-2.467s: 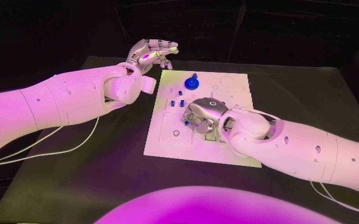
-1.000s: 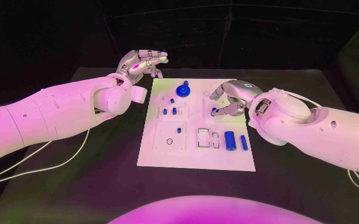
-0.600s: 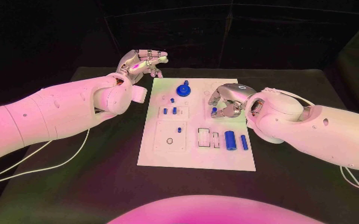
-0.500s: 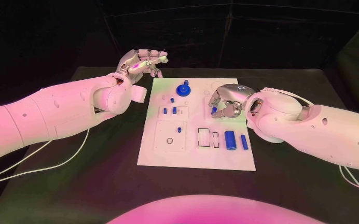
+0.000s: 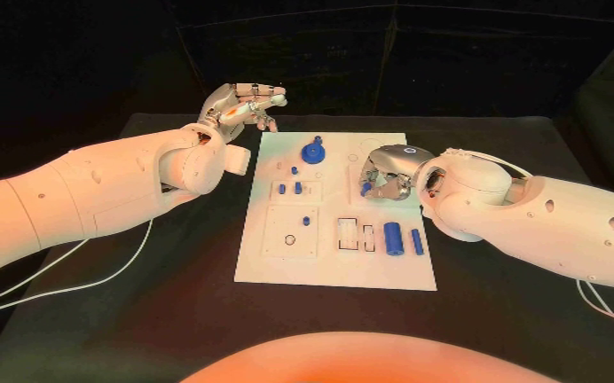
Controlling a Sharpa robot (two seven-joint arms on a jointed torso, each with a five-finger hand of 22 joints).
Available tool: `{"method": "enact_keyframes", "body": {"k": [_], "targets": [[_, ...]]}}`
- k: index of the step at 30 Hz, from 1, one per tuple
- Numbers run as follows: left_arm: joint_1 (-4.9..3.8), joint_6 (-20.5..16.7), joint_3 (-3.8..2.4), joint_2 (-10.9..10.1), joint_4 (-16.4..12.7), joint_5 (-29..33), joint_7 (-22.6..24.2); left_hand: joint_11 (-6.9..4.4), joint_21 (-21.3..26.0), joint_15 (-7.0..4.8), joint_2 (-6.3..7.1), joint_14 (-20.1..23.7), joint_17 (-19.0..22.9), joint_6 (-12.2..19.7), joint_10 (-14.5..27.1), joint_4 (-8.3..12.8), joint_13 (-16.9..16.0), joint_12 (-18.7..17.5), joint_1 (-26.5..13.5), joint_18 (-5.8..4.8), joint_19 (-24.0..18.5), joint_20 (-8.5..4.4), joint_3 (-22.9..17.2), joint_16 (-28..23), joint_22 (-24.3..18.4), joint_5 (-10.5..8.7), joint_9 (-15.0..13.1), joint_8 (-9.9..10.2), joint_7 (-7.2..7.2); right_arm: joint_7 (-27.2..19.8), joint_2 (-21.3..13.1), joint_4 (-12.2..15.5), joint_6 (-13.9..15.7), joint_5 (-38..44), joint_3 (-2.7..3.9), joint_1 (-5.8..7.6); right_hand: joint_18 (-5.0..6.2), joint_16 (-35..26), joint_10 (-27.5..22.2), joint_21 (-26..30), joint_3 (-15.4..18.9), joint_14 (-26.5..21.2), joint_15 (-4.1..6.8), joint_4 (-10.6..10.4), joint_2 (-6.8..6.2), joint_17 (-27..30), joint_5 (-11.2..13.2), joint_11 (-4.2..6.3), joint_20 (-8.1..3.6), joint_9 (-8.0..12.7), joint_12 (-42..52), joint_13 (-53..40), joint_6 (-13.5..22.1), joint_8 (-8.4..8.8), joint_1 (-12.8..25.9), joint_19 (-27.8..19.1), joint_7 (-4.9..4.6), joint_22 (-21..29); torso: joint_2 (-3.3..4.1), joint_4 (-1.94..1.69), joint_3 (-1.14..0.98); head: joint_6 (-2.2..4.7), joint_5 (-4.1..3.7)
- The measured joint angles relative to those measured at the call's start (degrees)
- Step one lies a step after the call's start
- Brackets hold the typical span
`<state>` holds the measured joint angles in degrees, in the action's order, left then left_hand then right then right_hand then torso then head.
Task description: Assemble the parts on the task board
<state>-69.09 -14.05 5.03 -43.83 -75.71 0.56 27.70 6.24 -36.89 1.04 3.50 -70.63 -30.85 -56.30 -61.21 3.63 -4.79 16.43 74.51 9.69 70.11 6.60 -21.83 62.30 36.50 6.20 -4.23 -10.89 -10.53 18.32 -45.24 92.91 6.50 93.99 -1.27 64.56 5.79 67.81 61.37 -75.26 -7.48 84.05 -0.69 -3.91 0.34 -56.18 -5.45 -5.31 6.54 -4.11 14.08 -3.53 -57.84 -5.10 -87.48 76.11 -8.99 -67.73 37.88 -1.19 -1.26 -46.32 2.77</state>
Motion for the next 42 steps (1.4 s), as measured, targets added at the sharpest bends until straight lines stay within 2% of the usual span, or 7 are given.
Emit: {"method": "enact_keyframes", "body": {"k": [7,9,11,17,21,33,42], "targets": [[0.02,0.0,0.00,0.0,0.0,0.0,0.0,0.00,0.0,0.00,0.00,0.0,0.0,0.0,0.0,0.0,0.0,0.0,0.0,0.00,0.0,0.00,0.0,0.0,0.0,0.00,0.0,0.0,0.00,0.0,0.3,-0.1,0.7,0.3,-0.02,-0.03,0.00,1.4,4.9,-1.7,-3.6,0.0,0.81,0.2,0.50,-1.7,1.5,1.07,-0.60,-0.1,0.0,-0.3,-3.2,-0.90,-0.5,1.2,0.39,-2.4,0.00,0.02,-0.02,-0.10,-0.05],[0.02,0.0,0.00,0.0,0.1,0.0,0.0,0.00,0.0,0.00,0.00,0.0,0.0,0.0,0.0,0.0,0.0,0.0,0.0,0.00,0.0,0.00,0.0,0.0,0.0,0.00,0.0,0.0,0.00,0.0,0.3,-0.2,1.0,0.3,-0.03,-0.05,-0.07,1.4,5.5,-1.9,-4.5,0.0,0.81,0.1,0.34,-1.8,1.5,1.20,-0.72,-0.1,0.0,-0.3,-3.6,-0.95,-0.7,1.3,0.66,-2.8,-0.01,0.03,-0.02,-0.13,-0.08],[0.02,0.0,0.00,0.0,0.1,0.0,0.0,0.00,0.0,0.00,0.00,0.0,0.0,0.0,0.0,0.0,0.0,0.0,0.0,0.00,0.0,0.00,0.0,0.0,0.0,0.00,0.0,0.0,0.00,0.0,0.3,-0.2,1.3,0.4,-0.05,-0.07,-0.96,1.7,6.0,-2.2,-5.3,-0.2,1.04,-0.1,0.24,-2.0,1.6,1.47,-0.92,-0.1,-0.4,-0.3,-4.0,-0.96,-0.6,1.5,0.93,-3.1,-0.01,0.03,-0.02,-0.14,-0.13],[0.04,0.0,0.00,0.0,0.1,0.0,0.0,0.00,0.0,0.00,0.00,0.0,0.0,0.0,0.0,0.0,0.0,0.0,0.0,0.00,0.0,0.00,0.0,0.0,0.0,0.00,0.0,0.0,0.00,0.0,0.1,-0.1,2.6,0.4,-0.06,-0.10,-0.95,2.1,7.5,-2.8,-7.8,0.0,1.23,-0.3,-0.36,-2.5,1.8,1.83,-1.34,-0.1,-1.1,-0.4,-4.9,-0.80,-0.1,1.9,0.91,-4.1,-0.02,0.03,-0.01,-0.18,-0.35],[0.06,0.0,0.00,0.0,0.1,0.0,0.0,0.00,0.0,0.00,0.00,0.0,0.0,0.0,0.0,0.0,0.0,0.0,0.0,0.00,0.0,0.00,0.0,0.0,0.0,0.00,0.0,0.0,0.00,0.0,-0.8,1.0,3.7,0.2,-0.04,-0.10,-0.94,2.4,7.7,-3.0,-8.5,0.0,1.23,-0.1,-0.49,-2.5,1.8,2.03,-1.34,-0.1,-1.3,-0.4,-5.0,-0.91,0.1,1.9,0.99,-4.2,-0.03,0.03,-0.02,-0.13,-0.37],[0.08,0.0,0.00,0.0,0.2,0.0,0.0,0.00,0.0,0.00,0.00,0.0,0.0,0.0,0.0,0.0,0.0,0.0,0.0,0.00,0.0,0.00,0.0,0.0,0.0,0.00,0.0,0.0,0.00,-1.2,-3.2,9.0,7.8,-3.8,0.07,0.00,-0.94,2.6,7.9,-3.3,-10.2,0.0,1.23,0.2,-1.09,-2.8,1.8,1.83,-1.34,0.0,-2.3,-0.4,-5.2,-1.05,0.7,1.9,1.21,-4.5,-0.09,0.03,0.04,0.01,-0.37],[0.09,0.0,0.00,0.1,0.2,0.0,0.0,0.00,0.0,0.00,0.00,0.0,0.0,0.0,0.0,0.0,0.0,0.0,0.0,0.00,0.0,0.00,0.0,0.0,0.0,0.00,0.0,0.0,0.00,-3.2,1.0,9.0,9.3,-5.7,0.07,-0.06,-0.93,2.6,7.9,-3.3,-10.6,0.0,1.22,0.3,-1.40,-2.9,1.4,1.82,-1.33,0.0,-2.6,-0.4,-5.4,-1.00,1.0,1.9,1.39,-4.5,-0.07,-0.04,0.13,-0.34,0.38]]}}
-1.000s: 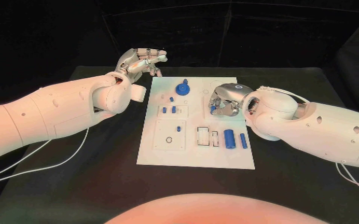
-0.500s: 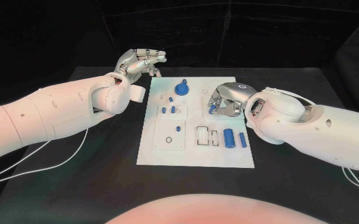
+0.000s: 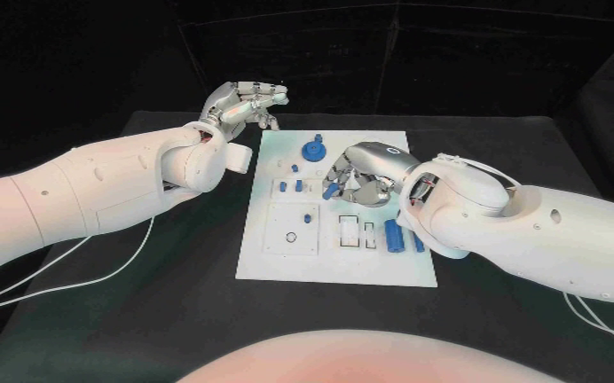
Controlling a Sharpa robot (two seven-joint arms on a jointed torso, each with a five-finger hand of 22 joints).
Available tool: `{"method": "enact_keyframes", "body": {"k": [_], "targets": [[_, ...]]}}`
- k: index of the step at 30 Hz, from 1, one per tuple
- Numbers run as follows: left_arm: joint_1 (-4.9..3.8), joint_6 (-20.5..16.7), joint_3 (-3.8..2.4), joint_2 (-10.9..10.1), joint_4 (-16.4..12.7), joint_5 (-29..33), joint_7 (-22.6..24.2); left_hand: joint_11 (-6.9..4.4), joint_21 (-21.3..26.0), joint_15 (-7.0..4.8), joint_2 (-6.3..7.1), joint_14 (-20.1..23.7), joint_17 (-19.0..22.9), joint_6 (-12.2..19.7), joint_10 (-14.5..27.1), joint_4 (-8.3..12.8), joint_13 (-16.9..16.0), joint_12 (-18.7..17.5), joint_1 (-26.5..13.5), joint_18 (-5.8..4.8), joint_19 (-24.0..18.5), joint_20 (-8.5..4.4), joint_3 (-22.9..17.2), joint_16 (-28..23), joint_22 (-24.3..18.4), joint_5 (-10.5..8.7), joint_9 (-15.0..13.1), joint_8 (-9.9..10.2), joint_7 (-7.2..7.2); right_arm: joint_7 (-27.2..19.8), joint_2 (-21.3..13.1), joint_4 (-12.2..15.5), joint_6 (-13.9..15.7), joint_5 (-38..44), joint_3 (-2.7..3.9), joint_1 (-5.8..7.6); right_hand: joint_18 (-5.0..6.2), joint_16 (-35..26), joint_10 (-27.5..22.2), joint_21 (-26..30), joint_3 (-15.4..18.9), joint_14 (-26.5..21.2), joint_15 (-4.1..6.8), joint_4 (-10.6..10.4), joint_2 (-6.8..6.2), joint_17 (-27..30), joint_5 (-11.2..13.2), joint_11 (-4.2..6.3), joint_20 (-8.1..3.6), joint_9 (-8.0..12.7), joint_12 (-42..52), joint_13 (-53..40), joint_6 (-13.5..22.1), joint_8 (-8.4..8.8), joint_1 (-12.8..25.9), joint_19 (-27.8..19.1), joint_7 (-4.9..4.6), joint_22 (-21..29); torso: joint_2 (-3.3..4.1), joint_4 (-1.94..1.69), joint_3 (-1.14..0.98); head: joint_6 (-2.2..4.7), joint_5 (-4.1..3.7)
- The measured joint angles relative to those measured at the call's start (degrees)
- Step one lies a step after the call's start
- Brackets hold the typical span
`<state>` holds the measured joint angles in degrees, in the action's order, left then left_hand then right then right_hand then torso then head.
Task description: Assemble the parts on the task board
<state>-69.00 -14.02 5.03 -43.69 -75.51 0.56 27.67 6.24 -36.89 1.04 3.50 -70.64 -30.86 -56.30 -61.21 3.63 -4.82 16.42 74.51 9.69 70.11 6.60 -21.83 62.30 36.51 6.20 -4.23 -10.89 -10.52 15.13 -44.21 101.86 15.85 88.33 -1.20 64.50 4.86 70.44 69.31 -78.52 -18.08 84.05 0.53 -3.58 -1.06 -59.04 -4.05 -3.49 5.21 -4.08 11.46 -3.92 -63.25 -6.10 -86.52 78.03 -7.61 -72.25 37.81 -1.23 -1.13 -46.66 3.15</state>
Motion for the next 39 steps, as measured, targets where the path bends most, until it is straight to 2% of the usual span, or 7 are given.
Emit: {"method": "enact_keyframes", "body": {"k": [2,7,15,23,39], "targets": [[0.00,0.0,0.00,0.1,0.0,0.0,0.0,0.00,0.0,0.00,0.00,0.0,0.0,0.0,0.0,0.0,0.0,0.0,0.0,0.00,0.0,0.00,0.0,0.0,0.0,0.00,0.0,0.0,0.00,-0.5,1.8,-0.8,0.0,-0.2,0.00,-0.39,0.00,0.0,0.0,0.0,-0.3,0.0,0.00,0.0,0.00,0.0,0.0,0.00,0.00,0.0,0.0,0.0,0.0,0.22,0.0,0.0,0.00,0.0,0.03,0.00,0.02,-0.07,0.28],[0.03,0.0,0.00,0.5,0.1,0.0,0.0,0.00,0.0,0.00,0.00,0.0,0.0,0.0,0.0,0.0,0.0,0.0,0.0,0.00,0.0,0.00,0.0,0.0,0.0,0.00,0.0,0.0,0.00,-2.1,5.7,-2.8,-0.1,-0.4,-0.12,-2.55,0.00,0.0,0.0,0.0,-0.7,0.0,0.00,0.2,-0.30,0.1,0.0,0.00,0.00,0.1,-0.3,0.0,0.0,0.34,0.3,0.0,0.00,0.0,0.08,0.00,-0.04,-0.40,0.76],[0.03,0.1,0.00,0.6,0.2,0.0,0.0,0.00,0.0,0.00,-0.22,0.0,0.1,0.0,0.4,0.0,0.0,0.2,0.2,0.00,0.0,0.00,0.3,0.0,-0.1,0.00,0.0,0.0,0.00,-3.8,9.1,-5.7,-1.0,0.0,-0.20,-4.40,0.00,0.0,0.0,0.0,-0.9,0.0,0.00,0.3,-0.30,0.1,-0.2,0.00,0.00,0.1,-0.7,0.0,0.0,0.59,0.3,0.0,-0.01,0.0,0.08,-0.13,-0.05,-0.98,1.74],[0.04,0.1,0.00,0.8,0.4,0.0,0.0,0.00,0.0,0.00,-0.22,0.0,0.1,0.0,0.4,0.0,0.0,0.2,0.2,0.00,0.0,0.00,0.3,0.0,-0.1,0.00,0.0,0.0,0.00,-4.7,10.5,-7.2,-2.2,0.8,-0.42,-5.14,0.01,0.0,0.0,0.0,-0.9,0.0,0.00,0.3,-0.30,0.1,-0.2,0.00,0.00,0.1,-0.7,0.0,0.0,0.82,0.3,0.0,-0.02,0.0,0.08,-0.07,-0.11,-1.35,2.48],[0.15,0.2,0.00,1.0,0.6,0.0,0.0,0.00,0.0,0.00,-0.22,0.0,0.1,0.0,0.4,0.0,0.0,0.2,0.2,0.00,0.0,0.00,0.3,0.0,-0.1,0.00,0.0,0.0,0.00,-4.8,11.2,-8.2,-5.4,2.1,-0.79,-5.40,0.01,0.0,0.0,0.0,-1.2,0.0,-0.01,0.3,-0.31,0.1,-0.2,-0.01,0.00,0.1,-0.7,0.0,0.1,0.84,0.3,0.0,-0.11,0.1,0.04,-0.04,-0.12,-1.74,2.85]]}}
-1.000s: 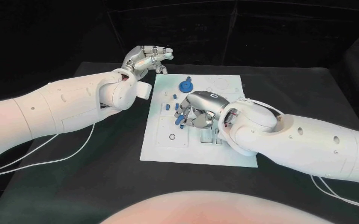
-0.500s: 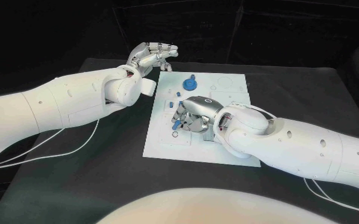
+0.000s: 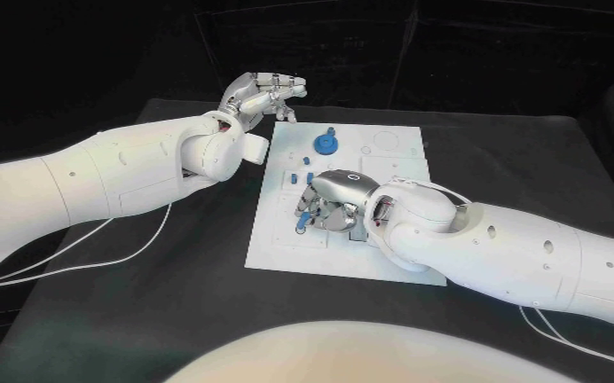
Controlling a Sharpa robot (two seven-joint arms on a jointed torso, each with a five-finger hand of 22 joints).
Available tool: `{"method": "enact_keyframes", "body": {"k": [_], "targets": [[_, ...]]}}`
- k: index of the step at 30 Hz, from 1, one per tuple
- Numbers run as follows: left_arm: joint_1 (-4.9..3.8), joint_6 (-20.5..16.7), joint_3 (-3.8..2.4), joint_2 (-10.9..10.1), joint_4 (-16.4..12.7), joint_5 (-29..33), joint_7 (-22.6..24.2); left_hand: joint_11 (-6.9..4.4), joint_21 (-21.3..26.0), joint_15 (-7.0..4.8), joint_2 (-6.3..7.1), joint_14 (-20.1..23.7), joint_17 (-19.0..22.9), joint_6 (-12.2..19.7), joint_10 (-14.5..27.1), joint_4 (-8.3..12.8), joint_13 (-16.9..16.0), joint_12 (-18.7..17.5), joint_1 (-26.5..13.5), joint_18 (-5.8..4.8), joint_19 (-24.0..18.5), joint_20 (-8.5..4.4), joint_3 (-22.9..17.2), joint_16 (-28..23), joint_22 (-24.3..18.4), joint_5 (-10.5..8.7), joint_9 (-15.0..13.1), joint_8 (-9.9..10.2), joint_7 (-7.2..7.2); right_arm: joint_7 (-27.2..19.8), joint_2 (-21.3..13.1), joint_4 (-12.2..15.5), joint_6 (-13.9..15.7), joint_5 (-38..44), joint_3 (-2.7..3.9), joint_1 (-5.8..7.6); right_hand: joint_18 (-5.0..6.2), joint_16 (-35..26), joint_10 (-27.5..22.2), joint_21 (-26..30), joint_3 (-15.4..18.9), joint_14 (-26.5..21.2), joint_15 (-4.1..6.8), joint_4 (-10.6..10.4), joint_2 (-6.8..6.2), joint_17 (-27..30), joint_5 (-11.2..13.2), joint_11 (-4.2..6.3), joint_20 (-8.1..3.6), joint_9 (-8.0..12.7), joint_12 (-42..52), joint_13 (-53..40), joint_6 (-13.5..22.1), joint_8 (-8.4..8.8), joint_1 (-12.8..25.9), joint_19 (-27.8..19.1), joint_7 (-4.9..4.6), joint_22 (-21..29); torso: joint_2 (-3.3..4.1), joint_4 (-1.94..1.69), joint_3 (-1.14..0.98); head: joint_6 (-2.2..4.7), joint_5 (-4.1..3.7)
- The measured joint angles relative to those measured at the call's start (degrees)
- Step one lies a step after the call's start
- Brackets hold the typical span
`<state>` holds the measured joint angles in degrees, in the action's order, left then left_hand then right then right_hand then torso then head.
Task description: Assemble the parts on the task board
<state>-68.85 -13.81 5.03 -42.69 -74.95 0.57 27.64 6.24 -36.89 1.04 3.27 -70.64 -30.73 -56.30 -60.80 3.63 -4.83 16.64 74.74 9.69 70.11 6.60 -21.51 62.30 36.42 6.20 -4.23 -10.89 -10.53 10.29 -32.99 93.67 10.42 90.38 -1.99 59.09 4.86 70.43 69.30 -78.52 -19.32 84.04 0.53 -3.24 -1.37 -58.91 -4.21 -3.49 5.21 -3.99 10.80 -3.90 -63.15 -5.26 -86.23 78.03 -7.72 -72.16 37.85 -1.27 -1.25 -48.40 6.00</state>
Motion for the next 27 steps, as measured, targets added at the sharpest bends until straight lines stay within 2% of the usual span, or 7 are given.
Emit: {"method": "enact_keyframes", "body": {"k": [16,24,27], "targets": [[0.03,0.1,0.00,0.0,0.0,0.0,0.0,0.00,0.0,0.07,0.00,0.1,0.0,0.0,0.0,0.0,0.0,0.0,0.0,0.00,0.0,0.00,0.0,0.0,0.0,0.00,0.0,-0.1,0.00,0.2,0.7,-0.7,-1.9,1.2,-0.58,-0.02,0.00,0.0,0.0,0.0,0.0,0.0,0.00,0.0,-0.01,0.0,0.0,0.00,0.00,0.0,0.0,0.0,0.1,0.03,0.0,0.0,-0.10,0.0,0.00,-0.03,0.04,-0.31,0.19],[0.03,0.1,0.00,0.0,0.0,0.0,0.0,0.00,0.0,0.21,0.00,0.2,0.1,0.0,0.0,0.0,0.0,0.0,0.0,0.00,0.0,0.00,0.0,0.0,-0.1,0.00,0.0,-0.3,0.00,0.5,1.4,-0.9,-1.9,2.8,-0.66,0.00,0.01,0.0,-0.2,0.0,-0.5,0.0,0.00,0.2,-0.91,0.3,0.0,-0.21,0.00,-0.1,-0.7,0.0,0.1,0.16,0.9,0.0,-0.12,0.3,0.01,-0.03,0.05,-0.36,0.30],[0.03,0.1,0.00,0.0,0.0,0.0,0.0,0.00,0.0,0.21,0.00,0.2,0.1,0.0,0.0,0.0,0.0,0.0,0.0,-0.01,0.0,0.00,0.0,0.0,-0.1,0.00,0.0,-0.3,0.00,0.6,1.8,-0.9,-1.9,3.7,-0.76,-0.02,0.01,0.0,-1.0,0.0,-0.8,0.0,0.00,-0.1,-1.75,0.5,-0.3,-1.04,0.27,-0.1,-1.6,0.1,0.6,0.63,1.7,-0.3,-1.25,0.4,0.02,-0.03,0.05,-0.39,0.32]]}}
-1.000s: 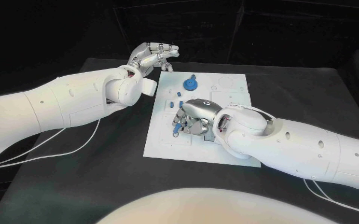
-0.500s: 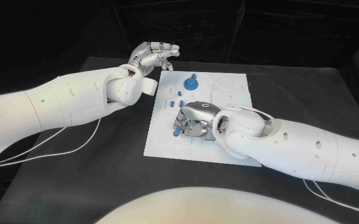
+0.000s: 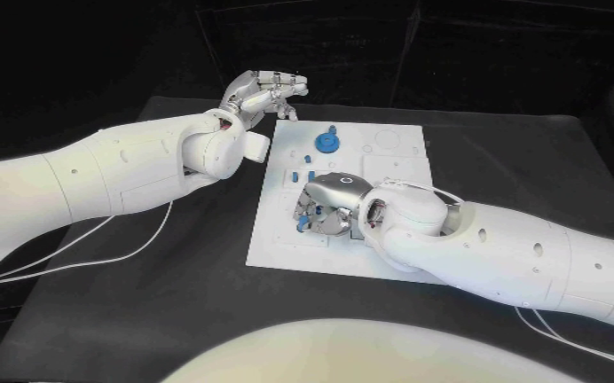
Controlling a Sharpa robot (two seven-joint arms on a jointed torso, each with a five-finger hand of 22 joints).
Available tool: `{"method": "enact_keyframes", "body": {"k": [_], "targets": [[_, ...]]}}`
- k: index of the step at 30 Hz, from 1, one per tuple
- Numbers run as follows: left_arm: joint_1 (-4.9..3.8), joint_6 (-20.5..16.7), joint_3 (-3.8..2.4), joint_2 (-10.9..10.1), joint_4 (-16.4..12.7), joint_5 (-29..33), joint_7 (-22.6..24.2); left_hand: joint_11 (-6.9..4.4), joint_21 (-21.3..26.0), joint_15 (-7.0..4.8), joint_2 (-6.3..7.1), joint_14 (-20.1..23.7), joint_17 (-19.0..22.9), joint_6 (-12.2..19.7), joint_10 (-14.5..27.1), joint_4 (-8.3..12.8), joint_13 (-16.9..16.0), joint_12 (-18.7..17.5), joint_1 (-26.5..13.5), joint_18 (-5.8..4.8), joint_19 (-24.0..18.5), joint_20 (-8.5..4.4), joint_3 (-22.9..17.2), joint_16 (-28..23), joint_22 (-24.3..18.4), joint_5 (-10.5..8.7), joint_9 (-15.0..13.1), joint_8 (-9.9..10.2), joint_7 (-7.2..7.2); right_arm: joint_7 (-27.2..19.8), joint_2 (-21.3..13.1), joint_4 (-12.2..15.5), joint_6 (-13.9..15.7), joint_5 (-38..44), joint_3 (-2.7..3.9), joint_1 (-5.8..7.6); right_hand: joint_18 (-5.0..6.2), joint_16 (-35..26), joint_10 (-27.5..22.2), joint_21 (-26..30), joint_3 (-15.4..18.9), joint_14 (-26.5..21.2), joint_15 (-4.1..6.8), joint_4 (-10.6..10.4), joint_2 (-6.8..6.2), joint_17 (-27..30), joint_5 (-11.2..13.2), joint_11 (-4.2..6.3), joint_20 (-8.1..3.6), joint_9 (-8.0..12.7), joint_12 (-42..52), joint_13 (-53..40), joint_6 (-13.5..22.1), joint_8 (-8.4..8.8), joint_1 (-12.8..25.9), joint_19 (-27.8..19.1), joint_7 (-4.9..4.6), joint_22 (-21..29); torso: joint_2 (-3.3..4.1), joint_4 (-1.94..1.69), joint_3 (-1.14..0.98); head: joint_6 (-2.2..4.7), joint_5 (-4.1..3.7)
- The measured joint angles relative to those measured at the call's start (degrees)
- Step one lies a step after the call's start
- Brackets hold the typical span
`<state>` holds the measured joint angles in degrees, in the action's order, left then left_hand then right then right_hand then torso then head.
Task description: Assemble the parts on the task board
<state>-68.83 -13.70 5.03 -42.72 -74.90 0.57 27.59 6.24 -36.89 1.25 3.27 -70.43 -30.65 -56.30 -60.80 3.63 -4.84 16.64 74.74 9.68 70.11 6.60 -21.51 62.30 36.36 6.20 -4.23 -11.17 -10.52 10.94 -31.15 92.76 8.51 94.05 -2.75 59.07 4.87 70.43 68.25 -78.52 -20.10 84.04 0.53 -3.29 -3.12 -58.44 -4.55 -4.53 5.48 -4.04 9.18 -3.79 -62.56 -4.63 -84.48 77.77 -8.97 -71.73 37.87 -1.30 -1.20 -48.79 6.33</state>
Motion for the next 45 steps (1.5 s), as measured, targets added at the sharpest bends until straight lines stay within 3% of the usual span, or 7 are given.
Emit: {"method": "enact_keyframes", "body": {"k": [6,15,21,25,36,41,45], "targets": [[0.00,0.0,0.00,0.0,0.0,0.0,0.0,0.00,0.0,0.00,0.00,0.0,0.1,0.0,0.0,0.0,0.0,0.0,0.0,0.00,0.0,0.00,0.0,0.0,0.0,0.00,0.0,0.0,0.00,0.3,0.4,0.0,-0.1,1.2,-0.59,-0.19,0.01,0.0,-2.3,0.3,0.8,0.0,-0.64,-1.1,-2.75,0.2,-1.9,-0.99,0.73,0.4,-1.3,0.1,4.4,1.03,2.8,-0.4,-0.58,0.4,0.01,0.00,0.00,-0.03,0.03],[0.00,0.1,0.00,0.0,0.0,0.0,0.0,0.00,0.0,0.00,0.00,0.0,0.1,0.0,0.0,0.0,0.0,0.0,0.0,0.00,0.0,0.00,0.0,0.0,0.0,0.00,0.0,0.0,0.00,0.3,0.6,0.0,0.0,2.1,-0.72,-0.18,0.01,-0.3,-3.1,0.9,1.3,0.0,-0.64,-1.3,-3.33,1.0,-2.0,-1.19,1.21,0.4,-1.5,0.1,6.4,1.03,3.9,-0.8,-0.57,1.3,0.01,0.00,-0.01,-0.09,0.04],[0.00,0.1,0.00,0.0,0.0,0.0,-0.1,0.00,0.0,0.00,0.00,0.0,0.1,0.0,0.0,0.0,0.0,0.0,0.0,0.00,0.0,0.00,0.0,0.0,0.0,0.00,0.0,0.0,0.00,0.3,0.5,0.1,0.8,2.2,-0.75,-0.18,0.07,-3.9,-8.5,4.8,3.5,-1.2,-1.93,-1.3,-3.79,5.9,-2.0,-1.81,1.78,0.4,-2.6,0.1,10.1,1.03,4.3,-4.9,-0.95,6.3,-0.01,0.00,-0.02,-0.11,0.07],[0.00,0.1,0.00,0.0,0.0,0.0,-0.1,0.00,0.0,0.00,0.00,0.0,0.1,0.0,0.0,0.0,0.0,0.0,0.0,0.00,0.0,0.00,0.0,0.0,0.0,0.00,0.0,0.0,0.00,0.3,-0.1,0.3,2.6,2.2,-0.75,-0.18,1.47,-7.4,-12.6,8.5,5.6,-3.3,-2.24,-0.9,-3.80,10.7,-2.3,-2.24,2.19,0.3,-2.6,0.0,12.0,1.03,4.3,-8.3,-1.13,11.1,-0.01,0.00,-0.04,-0.07,0.08],[0.02,0.2,0.02,-0.4,0.0,0.0,-0.1,0.00,0.0,0.00,0.00,0.0,0.1,0.0,0.0,0.0,0.0,0.0,0.0,0.00,0.0,0.00,0.0,0.0,0.0,0.00,0.0,0.0,0.00,-0.9,-7.7,5.8,8.9,0.7,-0.71,0.00,2.73,-11.3,-16.8,13.1,13.1,-5.1,-2.47,-1.2,-3.80,16.9,-4.3,-2.42,2.50,0.1,3.2,-0.6,13.4,0.92,4.3,-11.1,-1.39,16.5,-0.09,0.09,-0.05,0.34,-0.36],[0.02,0.2,0.02,-0.6,0.0,0.0,-0.2,0.00,0.3,0.00,0.00,0.0,0.2,0.0,0.0,0.0,0.0,0.2,0.0,-0.01,0.0,0.00,0.0,0.0,-0.1,0.00,0.0,0.0,0.00,-1.6,-14.1,10.4,11.1,-3.5,-0.55,2.05,2.73,-8.1,-11.2,9.7,15.4,-2.8,-1.93,-2.2,-3.21,12.6,-4.6,-1.92,2.12,-0.4,8.2,-1.8,11.0,-0.37,4.9,-7.1,-1.54,11.8,-0.14,0.20,-0.05,0.79,-1.49],[0.02,0.2,0.02,-0.8,-0.1,0.0,-0.2,0.00,0.3,0.00,0.00,0.0,0.2,0.0,0.0,0.0,0.0,0.2,0.0,-0.01,0.0,0.00,0.0,0.0,-0.1,0.00,0.0,0.0,0.00,-1.4,-20.1,13.1,12.3,-10.3,-0.35,4.08,-0.03,-0.9,0.2,2.4,17.0,0.0,-0.42,-3.8,-1.98,2.6,-5.0,0.36,0.86,-1.0,15.6,-5.1,7.6,-2.53,5.8,-0.3,0.21,2.1,-0.16,0.27,-0.02,1.59,-3.43]]}}
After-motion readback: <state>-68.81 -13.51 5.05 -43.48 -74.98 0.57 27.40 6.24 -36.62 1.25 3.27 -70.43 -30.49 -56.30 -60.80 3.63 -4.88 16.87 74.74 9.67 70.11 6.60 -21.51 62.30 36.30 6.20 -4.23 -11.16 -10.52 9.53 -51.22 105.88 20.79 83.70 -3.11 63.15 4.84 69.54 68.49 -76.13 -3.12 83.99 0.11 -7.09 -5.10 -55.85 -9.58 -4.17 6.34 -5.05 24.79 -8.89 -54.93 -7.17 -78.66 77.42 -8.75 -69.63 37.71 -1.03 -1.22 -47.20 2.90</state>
